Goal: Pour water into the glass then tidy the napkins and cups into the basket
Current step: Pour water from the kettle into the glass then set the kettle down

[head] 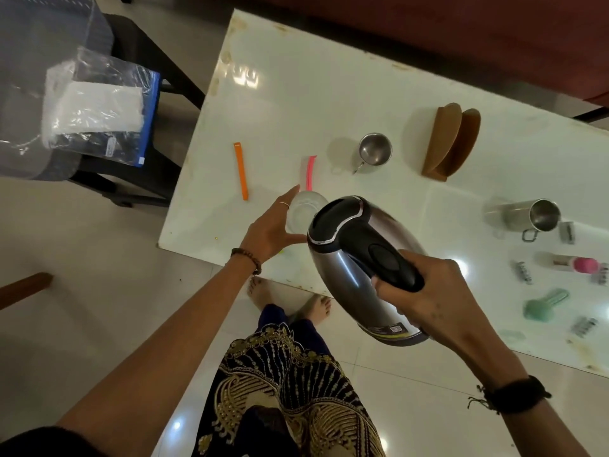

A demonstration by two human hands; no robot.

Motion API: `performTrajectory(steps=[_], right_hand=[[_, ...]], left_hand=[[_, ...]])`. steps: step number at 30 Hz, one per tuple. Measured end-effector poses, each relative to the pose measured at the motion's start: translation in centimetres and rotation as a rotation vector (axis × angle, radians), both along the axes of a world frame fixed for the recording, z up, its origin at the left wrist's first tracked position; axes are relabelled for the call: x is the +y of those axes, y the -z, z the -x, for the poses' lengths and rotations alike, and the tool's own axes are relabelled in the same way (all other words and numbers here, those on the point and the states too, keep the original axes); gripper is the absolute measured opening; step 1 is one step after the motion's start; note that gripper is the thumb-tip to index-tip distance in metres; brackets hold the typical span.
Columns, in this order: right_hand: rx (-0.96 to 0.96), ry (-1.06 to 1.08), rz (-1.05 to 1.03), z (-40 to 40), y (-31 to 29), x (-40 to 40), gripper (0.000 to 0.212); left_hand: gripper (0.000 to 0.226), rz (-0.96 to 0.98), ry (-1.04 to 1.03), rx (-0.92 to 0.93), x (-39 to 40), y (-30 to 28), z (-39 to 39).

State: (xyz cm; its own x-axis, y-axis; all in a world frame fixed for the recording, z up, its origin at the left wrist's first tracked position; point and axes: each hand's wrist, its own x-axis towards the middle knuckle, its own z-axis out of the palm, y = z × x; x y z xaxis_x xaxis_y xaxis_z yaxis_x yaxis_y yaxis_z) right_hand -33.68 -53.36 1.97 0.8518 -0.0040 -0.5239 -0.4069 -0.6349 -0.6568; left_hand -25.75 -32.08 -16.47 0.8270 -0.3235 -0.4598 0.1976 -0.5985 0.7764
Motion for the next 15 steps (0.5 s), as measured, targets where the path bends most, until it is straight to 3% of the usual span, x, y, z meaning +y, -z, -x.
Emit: performTrajectory(steps=[11,15], right_hand=[[0.068,-0.043,0.023,-1.7,-0.2,1.3,0.024],[0.078,-0.049,0.026,-1.4,-0.2,1.6,0.019]], left_hand=[[0.084,0.038,-0.020,-0.054,-0.3,-0.7,0.0],[0.084,0.049,-0.021,-0.065,-0.4,-0.8,0.1]])
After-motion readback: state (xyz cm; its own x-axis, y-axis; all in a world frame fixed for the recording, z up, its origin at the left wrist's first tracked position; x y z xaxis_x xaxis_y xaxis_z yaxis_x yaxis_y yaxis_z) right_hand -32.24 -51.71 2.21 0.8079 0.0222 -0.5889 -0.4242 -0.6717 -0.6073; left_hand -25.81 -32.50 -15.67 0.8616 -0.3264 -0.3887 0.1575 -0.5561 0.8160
